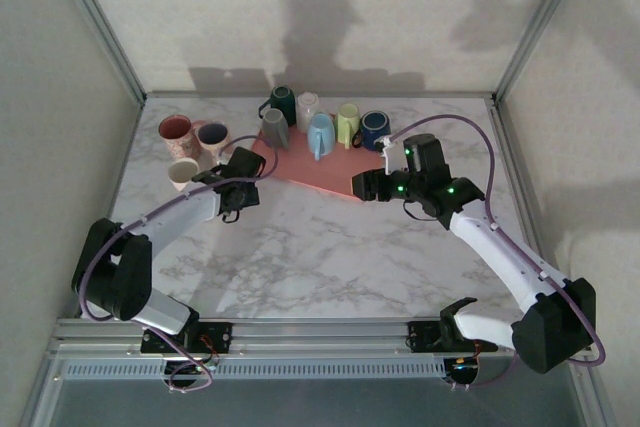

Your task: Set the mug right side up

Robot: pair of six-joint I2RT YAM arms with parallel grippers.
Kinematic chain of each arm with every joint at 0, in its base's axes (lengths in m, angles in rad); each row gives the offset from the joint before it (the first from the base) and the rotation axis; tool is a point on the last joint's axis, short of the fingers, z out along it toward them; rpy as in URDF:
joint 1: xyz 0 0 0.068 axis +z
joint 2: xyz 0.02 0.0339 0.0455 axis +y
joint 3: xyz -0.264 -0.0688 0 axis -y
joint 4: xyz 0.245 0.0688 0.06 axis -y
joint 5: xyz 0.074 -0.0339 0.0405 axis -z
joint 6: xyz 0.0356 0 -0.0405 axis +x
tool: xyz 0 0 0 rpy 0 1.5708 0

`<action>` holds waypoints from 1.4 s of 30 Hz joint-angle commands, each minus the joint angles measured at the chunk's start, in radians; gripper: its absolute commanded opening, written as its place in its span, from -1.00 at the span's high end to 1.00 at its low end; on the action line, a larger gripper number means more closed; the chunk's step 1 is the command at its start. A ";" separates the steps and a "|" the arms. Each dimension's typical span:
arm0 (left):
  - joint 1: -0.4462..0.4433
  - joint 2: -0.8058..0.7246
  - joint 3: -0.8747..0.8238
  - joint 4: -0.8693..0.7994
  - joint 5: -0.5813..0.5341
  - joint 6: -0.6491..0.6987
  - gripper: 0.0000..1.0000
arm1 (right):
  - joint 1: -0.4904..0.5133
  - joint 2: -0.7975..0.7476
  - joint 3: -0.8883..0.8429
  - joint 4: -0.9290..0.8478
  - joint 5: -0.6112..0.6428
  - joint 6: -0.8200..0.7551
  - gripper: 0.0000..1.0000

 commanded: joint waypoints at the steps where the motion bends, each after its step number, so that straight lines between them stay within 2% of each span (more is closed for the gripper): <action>1: 0.007 -0.004 0.032 0.069 -0.058 0.016 0.87 | -0.004 0.011 0.030 -0.010 -0.017 0.000 -0.14; 2: 0.007 -0.004 0.032 0.070 -0.057 0.016 0.76 | -0.004 0.012 0.032 -0.010 -0.017 -0.002 -0.14; 4: 0.007 -0.005 0.034 0.065 -0.053 0.013 0.31 | -0.004 0.014 0.034 -0.012 -0.016 -0.005 -0.14; 5: 0.007 -0.006 0.035 0.063 -0.053 0.012 0.15 | -0.004 0.016 0.035 -0.011 -0.017 -0.005 -0.14; 6: 0.007 -0.011 0.036 0.059 -0.053 0.009 0.04 | -0.005 0.017 0.035 -0.010 -0.016 -0.007 -0.14; 9: 0.007 -0.040 0.034 0.039 -0.054 -0.002 -0.06 | -0.007 0.021 0.035 -0.013 -0.010 -0.007 -0.14; 14: 0.006 -0.135 0.039 -0.001 -0.022 -0.014 -0.11 | -0.006 0.022 0.032 -0.014 0.013 -0.011 -0.14; 16: 0.005 -0.183 0.034 0.009 0.025 -0.009 -0.12 | -0.006 0.025 0.033 -0.018 0.026 -0.008 -0.14; 21: 0.007 -0.284 -0.006 0.124 0.222 -0.002 -0.13 | -0.008 0.040 0.051 -0.034 0.060 0.021 -0.14; 24: 0.007 -0.300 -0.016 0.191 0.286 -0.003 -0.15 | -0.010 0.041 0.052 -0.033 0.063 0.039 -0.14; 31: 0.003 -0.186 0.044 0.275 0.386 -0.003 -0.15 | -0.017 0.038 0.052 -0.036 0.077 0.071 -0.14; 42: -0.037 0.056 0.150 0.407 0.407 0.128 -0.13 | -0.042 0.051 0.052 -0.067 0.084 0.100 -0.17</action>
